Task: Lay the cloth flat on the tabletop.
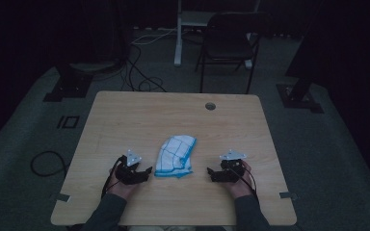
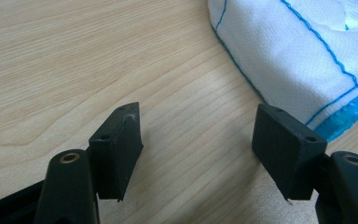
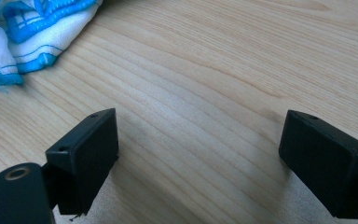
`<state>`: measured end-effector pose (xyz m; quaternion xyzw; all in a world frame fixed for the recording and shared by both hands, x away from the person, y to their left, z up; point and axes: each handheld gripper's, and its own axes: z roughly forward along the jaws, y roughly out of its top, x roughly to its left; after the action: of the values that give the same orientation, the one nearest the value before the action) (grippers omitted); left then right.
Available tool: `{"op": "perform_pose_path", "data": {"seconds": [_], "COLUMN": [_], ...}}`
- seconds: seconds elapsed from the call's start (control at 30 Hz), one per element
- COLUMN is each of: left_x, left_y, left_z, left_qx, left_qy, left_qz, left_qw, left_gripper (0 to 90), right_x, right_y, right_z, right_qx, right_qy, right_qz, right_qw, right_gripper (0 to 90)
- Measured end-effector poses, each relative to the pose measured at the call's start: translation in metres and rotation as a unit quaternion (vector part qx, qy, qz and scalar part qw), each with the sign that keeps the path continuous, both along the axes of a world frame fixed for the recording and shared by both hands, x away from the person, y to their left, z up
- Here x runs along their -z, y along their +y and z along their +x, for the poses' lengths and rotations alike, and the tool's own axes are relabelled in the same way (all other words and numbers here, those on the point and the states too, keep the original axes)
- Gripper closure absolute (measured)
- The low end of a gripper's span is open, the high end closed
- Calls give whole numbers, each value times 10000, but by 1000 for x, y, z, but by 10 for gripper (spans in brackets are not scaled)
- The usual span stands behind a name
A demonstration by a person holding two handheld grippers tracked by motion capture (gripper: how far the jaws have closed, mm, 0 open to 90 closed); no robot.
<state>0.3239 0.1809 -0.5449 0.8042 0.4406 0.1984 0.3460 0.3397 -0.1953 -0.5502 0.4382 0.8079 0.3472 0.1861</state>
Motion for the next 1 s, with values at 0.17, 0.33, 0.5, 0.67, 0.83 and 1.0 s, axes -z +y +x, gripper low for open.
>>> {"op": "perform_pose_path", "data": {"seconds": [0.17,0.33,0.5,0.67,0.83,1.0], "left_x": [0,0,0,-2,-5,-12], "left_y": [0,1,2,3,6,8], "left_z": [0,-1,-3,-2,-2,-3], "left_qx": [-11,-32,-49,-75,-163,-135], "left_qy": [-3,-12,-29,36,135,128], "left_qz": [0,-5,-28,10,1,-116], "left_qw": [10000,10000,10000,10000,9998,9998], "left_gripper": [339,382,424,460,520,520], "right_x": [0,0,0,0,0,0], "right_y": [0,0,0,0,0,0], "right_z": [0,0,0,0,0,-1], "right_qx": [2,3,3,3,2,-35], "right_qy": [-2,-1,-1,-1,-1,-24], "right_qz": [-1,-1,0,-4,-4,7], "right_qw": [10000,10000,10000,10000,10000,10000], "right_gripper": [120,120,120,120,120,139]}}
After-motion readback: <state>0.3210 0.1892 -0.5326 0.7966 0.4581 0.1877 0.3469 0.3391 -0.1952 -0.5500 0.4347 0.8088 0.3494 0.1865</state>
